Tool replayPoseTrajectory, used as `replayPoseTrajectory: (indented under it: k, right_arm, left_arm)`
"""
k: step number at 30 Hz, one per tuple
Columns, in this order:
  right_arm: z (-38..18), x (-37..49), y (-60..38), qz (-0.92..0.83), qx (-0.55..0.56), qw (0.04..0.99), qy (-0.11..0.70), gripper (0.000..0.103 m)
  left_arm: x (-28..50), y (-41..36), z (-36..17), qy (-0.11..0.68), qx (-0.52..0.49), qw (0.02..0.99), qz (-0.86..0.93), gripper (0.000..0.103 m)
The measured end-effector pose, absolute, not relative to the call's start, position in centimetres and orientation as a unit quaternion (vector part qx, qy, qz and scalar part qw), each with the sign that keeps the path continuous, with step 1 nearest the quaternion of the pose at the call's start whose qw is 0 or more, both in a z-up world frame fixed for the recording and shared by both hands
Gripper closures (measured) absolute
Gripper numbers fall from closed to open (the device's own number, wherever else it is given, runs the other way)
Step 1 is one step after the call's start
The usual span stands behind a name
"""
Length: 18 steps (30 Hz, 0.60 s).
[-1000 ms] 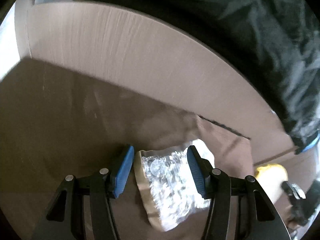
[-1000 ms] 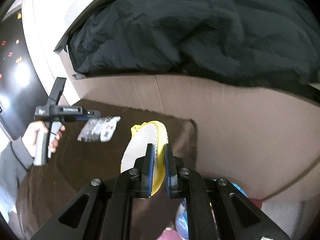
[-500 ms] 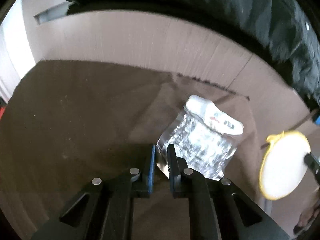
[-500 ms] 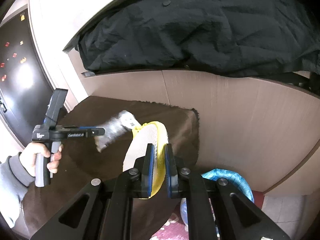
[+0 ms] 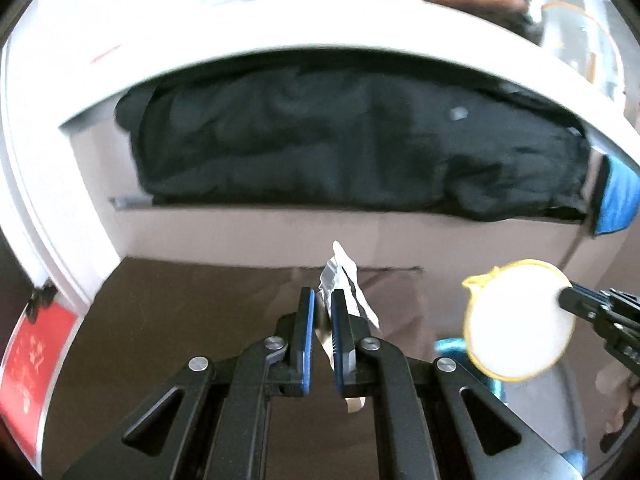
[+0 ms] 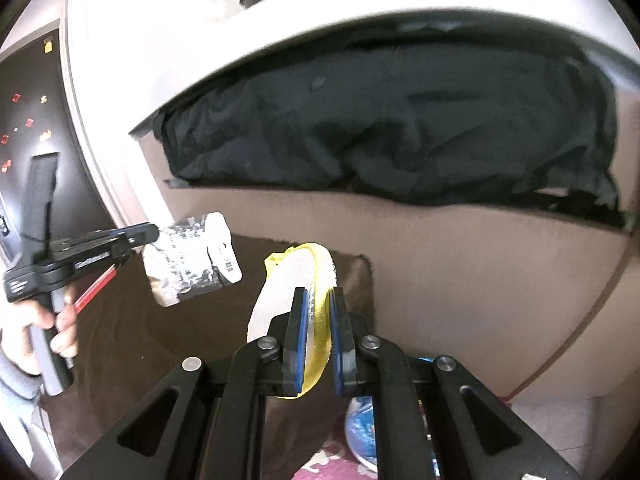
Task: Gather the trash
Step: 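Lift the clear plastic with the left gripper toward the right gripper, then carry the mesh disc and clear plastic over the bin and open both grippers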
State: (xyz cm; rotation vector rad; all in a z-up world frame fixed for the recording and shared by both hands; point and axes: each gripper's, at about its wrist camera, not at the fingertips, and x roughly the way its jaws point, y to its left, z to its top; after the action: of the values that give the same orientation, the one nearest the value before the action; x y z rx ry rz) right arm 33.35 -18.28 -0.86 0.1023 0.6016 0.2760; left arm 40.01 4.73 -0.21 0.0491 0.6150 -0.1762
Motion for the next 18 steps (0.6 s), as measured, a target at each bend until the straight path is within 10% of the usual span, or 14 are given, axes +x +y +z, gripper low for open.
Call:
replayPoseTrajectory:
  k: [18]
  right_arm:
    - [-1.6, 27.7, -31.2, 0.022, 0.042, 0.954, 0.296, 0.094]
  left_arm:
    - [36.0, -13.3, -4.8, 0.379, 0.020, 0.902, -0.206, 0.095]
